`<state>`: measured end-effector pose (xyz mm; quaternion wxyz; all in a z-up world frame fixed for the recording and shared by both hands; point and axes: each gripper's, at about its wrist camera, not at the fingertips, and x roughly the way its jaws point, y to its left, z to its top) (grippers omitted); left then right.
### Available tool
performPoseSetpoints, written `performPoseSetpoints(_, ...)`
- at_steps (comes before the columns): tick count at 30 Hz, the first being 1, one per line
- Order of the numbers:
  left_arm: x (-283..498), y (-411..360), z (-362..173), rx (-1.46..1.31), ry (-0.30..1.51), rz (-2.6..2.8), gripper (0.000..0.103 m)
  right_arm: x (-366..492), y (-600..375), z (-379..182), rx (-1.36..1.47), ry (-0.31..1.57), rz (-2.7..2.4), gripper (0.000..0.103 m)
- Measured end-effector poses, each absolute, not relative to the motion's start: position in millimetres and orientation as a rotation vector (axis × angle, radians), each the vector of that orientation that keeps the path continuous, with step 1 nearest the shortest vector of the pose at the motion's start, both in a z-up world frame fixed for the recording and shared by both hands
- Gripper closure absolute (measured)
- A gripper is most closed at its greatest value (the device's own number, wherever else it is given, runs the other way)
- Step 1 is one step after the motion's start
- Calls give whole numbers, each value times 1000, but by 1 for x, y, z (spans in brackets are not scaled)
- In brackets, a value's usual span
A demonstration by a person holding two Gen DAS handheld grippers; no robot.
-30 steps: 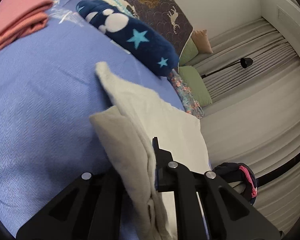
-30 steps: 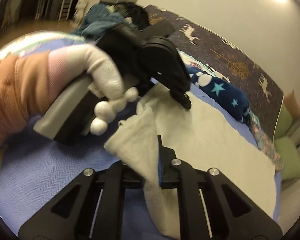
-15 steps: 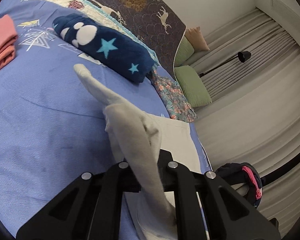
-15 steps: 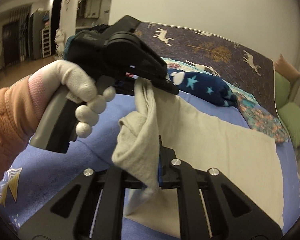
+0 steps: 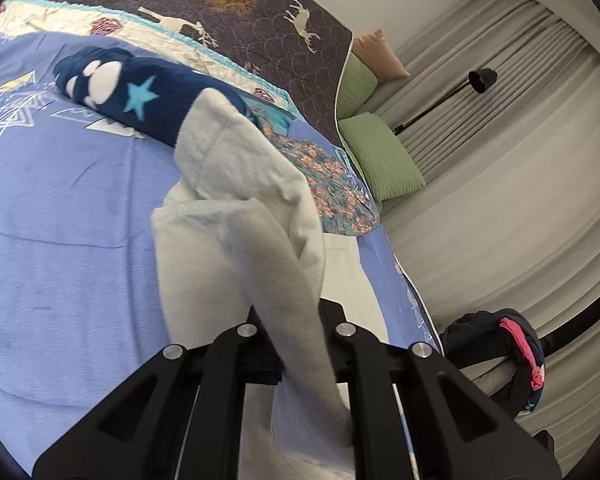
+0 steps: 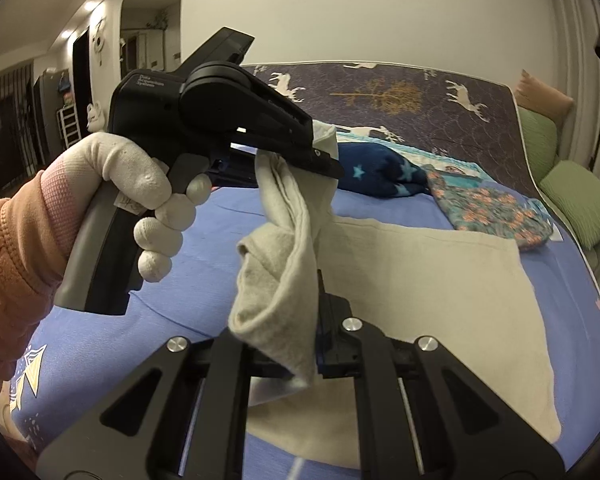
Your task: Fold small clothes
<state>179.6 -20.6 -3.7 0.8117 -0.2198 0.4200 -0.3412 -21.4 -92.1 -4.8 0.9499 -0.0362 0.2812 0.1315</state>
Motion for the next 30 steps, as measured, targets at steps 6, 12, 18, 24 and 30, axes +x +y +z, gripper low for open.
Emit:
performPoseSetpoints(6,180,-62,3,-417,920,-715,95,-23,-137,-5,29,575,242,94)
performPoseSetpoints(12,180,-102,5,-375,946,-725,95,-26,-174,-7,102,576,206,94)
performPoseSetpoints(18,183,-139,2,-343,975,-742,95,-29,-204,-11,153,582,169,94)
performPoseSetpoints(24,185,-173,-5,-297,1012,-757,95,-31,-234,-18,207,598,131,94)
performPoseSetpoints(30,181,-210,-14,-222,1045,-766,95,-36,-258,-29,262,622,99,94)
